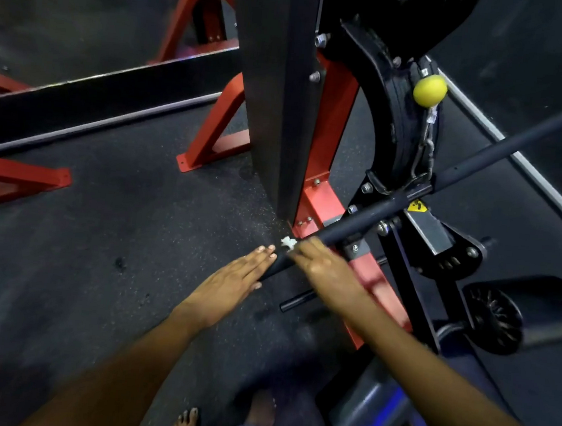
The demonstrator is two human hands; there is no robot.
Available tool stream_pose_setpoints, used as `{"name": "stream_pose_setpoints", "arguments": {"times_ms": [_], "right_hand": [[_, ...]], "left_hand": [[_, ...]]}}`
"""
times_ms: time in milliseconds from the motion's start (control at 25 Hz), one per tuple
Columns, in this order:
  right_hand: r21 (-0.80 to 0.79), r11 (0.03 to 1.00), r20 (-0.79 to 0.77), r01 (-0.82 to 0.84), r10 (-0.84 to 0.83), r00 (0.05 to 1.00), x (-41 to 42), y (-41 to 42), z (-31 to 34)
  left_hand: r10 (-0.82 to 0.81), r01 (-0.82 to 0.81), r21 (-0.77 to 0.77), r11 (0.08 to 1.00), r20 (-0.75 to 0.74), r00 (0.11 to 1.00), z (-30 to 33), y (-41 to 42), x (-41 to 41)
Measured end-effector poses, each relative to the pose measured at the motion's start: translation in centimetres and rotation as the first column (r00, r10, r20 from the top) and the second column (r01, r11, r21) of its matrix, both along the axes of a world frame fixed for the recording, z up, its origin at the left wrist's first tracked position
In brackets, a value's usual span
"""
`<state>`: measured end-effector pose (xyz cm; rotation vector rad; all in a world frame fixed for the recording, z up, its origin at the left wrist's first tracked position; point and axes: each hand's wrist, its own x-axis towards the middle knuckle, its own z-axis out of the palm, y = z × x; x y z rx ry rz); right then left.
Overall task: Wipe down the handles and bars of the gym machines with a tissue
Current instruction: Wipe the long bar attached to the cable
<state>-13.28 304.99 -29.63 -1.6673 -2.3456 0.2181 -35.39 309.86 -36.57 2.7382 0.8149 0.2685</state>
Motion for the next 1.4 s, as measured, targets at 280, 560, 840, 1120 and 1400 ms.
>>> {"name": "stream_pose_setpoints", "arguments": {"times_ms": [280, 560, 840, 1120, 1400], "right_hand": [[-0.101, 0.547, -0.267, 0.831, -0.82, 0.507, 9.1, 0.6, 0.6], [-0.042, 0.717, -0.328, 0.695, -0.667, 0.669, 7.3, 0.7, 0.4], [0.043, 0.974, -0.104, 0.221, -0.216, 0.971, 2.2, -1.0, -0.9], [0.047, 0.632, -0.202, 0.773, -0.752, 0.627, 9.4, 3.2, -0.1], [0.021, 0.915, 0.024, 0.402, -0.402, 0.915, 8.0, 3.1, 0.2]], "left_hand": [[0.028, -0.029, -0.038, 0.999, -0.026, 0.999, 0.0, -0.3, 0.0], [0.021, -0.021, 0.002, 1.0, -0.001, 1.0, 0.2, -0.4, 0.2], [0.031, -0.031, -0.003, 1.0, -0.003, 1.0, 0.1, -0.3, 0.2], [0.038, -0.038, 0.038, 0.999, -0.003, 0.999, 0.2, -0.7, 0.6], [0.043, -0.046, -0.072, 0.996, -0.037, 0.998, 0.1, -0.5, 0.2]]}}
